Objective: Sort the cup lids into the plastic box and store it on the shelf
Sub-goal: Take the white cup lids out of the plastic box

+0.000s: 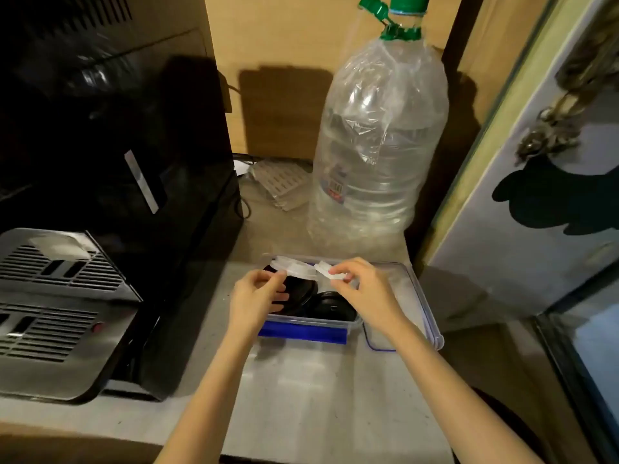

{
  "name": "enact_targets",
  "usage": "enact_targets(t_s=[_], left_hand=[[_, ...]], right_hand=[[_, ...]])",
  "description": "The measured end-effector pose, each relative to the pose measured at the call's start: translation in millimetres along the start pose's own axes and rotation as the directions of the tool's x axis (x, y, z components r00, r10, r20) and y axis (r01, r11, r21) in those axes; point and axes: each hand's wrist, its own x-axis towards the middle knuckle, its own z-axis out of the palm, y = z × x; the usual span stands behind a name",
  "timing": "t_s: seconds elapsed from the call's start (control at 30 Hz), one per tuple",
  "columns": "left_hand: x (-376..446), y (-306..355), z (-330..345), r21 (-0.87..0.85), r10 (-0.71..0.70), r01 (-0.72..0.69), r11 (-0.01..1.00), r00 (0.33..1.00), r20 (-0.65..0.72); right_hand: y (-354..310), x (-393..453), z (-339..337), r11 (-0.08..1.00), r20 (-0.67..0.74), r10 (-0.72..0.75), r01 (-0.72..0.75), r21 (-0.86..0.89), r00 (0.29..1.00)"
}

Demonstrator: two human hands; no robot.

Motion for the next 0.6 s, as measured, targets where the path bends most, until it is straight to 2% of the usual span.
enact_targets(t_s=[0.1,0.27,0.4,0.6], left_hand=[[9,1,1,-0.089,-0.087,0.080,0.993,0.994,-0.069],[24,2,7,-0.254,-0.211,0.194,0.948,0.977,-0.042],[29,5,9,-0.381,-0.281,0.271,0.884,0.959,0.030],[30,6,11,-0.406,-0.350,0.326,0.853,0.937,0.018]], right_hand=[[-1,14,0,0.983,-0.036,-0.046,0.039,-0.180,0.998],[6,24,4,0.961,0.057,0.056,-0.039,-0.274,0.997],[14,26,6,0.959,0.058,0.091,-0.072,-0.274,0.994],[18,25,7,0.963,0.046,0.083,-0.068,-0.259,0.996]])
